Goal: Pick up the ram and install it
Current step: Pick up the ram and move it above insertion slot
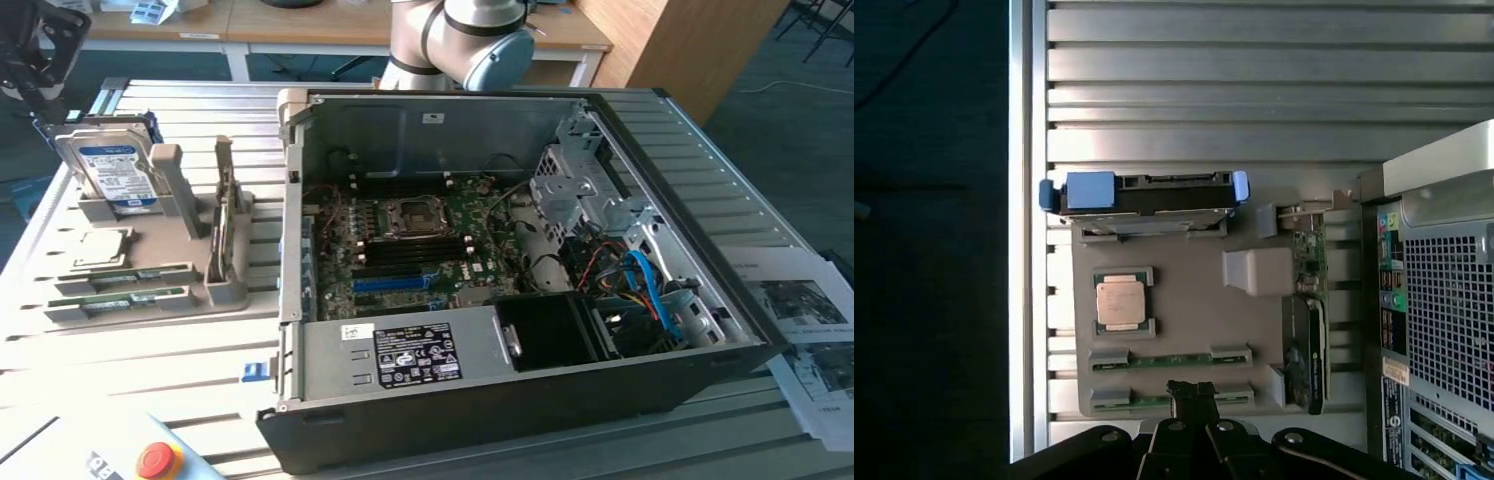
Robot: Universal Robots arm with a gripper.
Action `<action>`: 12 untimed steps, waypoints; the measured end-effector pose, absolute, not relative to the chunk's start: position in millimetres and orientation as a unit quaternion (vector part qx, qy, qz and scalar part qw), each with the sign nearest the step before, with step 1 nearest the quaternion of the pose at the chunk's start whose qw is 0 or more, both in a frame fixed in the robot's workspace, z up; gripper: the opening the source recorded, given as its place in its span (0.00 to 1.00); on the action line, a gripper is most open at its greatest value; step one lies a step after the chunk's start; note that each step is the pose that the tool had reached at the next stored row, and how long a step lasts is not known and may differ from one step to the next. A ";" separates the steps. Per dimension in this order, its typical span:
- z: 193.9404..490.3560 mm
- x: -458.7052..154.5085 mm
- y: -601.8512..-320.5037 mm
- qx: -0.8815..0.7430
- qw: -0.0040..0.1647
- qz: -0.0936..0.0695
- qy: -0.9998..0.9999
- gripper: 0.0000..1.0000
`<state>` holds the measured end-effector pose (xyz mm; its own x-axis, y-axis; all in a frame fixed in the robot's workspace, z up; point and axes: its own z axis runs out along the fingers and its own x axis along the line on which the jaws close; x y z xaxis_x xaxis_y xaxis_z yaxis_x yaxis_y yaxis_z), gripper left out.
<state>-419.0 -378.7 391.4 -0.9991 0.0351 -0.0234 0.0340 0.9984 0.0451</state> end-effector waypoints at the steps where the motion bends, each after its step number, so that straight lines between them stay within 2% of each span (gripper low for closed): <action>1: 391.4 -419.0 -378.7 0.009 0.012 0.022 1.000 0.10; 12: 391.1 -419.0 -378.7 -0.080 0.010 0.023 0.996 0.10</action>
<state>-419.0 -378.7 391.1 -0.9869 -0.1595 -0.0233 -0.1604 0.9860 0.0451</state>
